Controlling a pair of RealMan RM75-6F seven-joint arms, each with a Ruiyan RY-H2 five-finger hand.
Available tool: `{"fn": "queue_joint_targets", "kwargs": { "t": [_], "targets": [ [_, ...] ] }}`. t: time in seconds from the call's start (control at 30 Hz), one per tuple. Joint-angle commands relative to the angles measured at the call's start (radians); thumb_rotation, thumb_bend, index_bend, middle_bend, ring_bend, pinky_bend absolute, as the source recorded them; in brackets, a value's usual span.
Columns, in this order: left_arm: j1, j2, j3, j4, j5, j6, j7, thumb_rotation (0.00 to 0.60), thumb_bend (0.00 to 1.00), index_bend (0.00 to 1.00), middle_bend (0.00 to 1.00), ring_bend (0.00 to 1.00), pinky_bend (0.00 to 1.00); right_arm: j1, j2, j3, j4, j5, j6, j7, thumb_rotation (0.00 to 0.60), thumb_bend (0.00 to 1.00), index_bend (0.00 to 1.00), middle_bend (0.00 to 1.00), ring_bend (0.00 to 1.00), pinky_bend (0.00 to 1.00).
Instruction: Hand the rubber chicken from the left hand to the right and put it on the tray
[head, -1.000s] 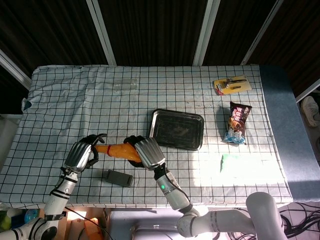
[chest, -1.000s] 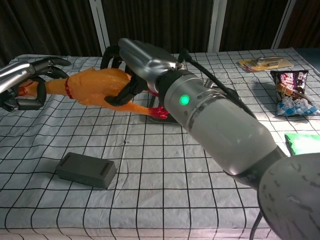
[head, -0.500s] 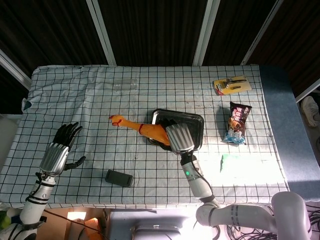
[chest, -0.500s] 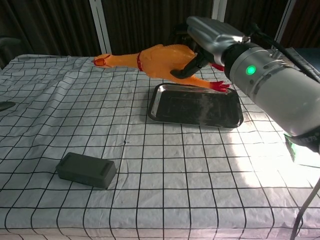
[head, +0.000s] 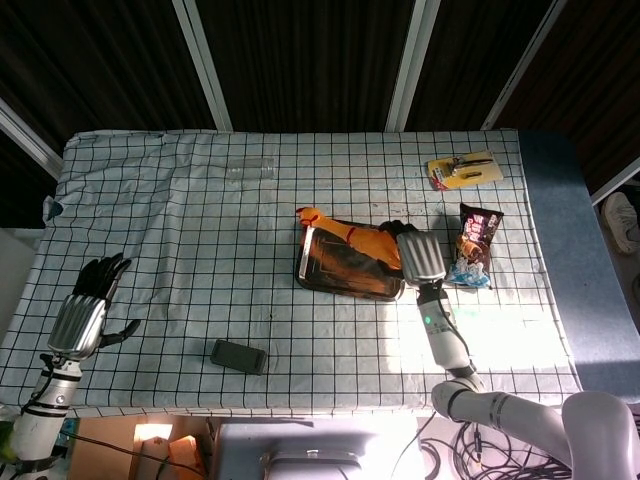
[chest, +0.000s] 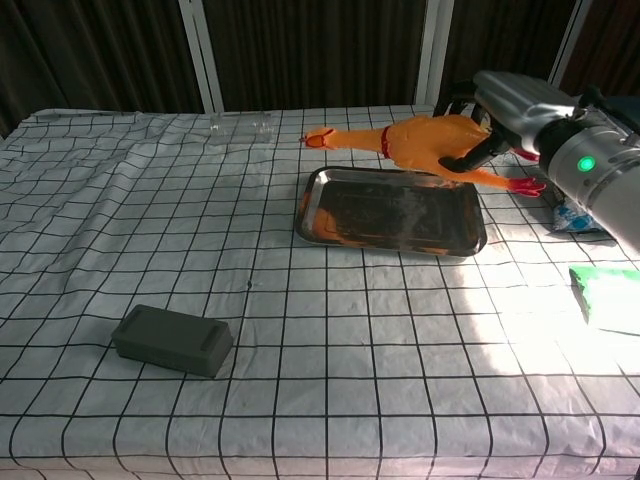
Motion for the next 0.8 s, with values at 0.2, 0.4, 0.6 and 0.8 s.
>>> {"fn": "queue_joint_targets", "kwargs": {
  "t": [0.2,0.4,0.6,0.8],
  "targets": [
    [0.0,-0.056,-0.01,0.096,0.014,0.03,0.042,0.6,0.25,0.0,0.0,0.0,0.0,0.023,-0.075,-0.036,0.142,-0.015,-0.133,0.032,0.6,0.46,0.61,0.68,0.41,0.57],
    [0.003,-0.064,-0.01,0.123,0.026,0.045,0.012,0.6,0.26,0.0,0.0,0.0,0.0,0.036,-0.032,-0.039,0.118,0.015,-0.24,0.021,0.6,0.34,0.01,0.24,0.02,0.29],
    [0.005,-0.068,-0.013,0.139,0.031,0.057,-0.011,0.6,0.26,0.0,0.0,0.0,0.0,0.032,-0.01,-0.029,0.106,-0.016,-0.227,0.076,0.6,0.24,0.0,0.13,0.0,0.23],
    [0.006,-0.068,-0.015,0.141,0.026,0.051,-0.02,0.6,0.26,0.0,0.0,0.0,0.0,0.033,0.011,-0.024,0.098,-0.015,-0.246,0.094,0.6,0.19,0.0,0.02,0.0,0.04]
  ]
}}
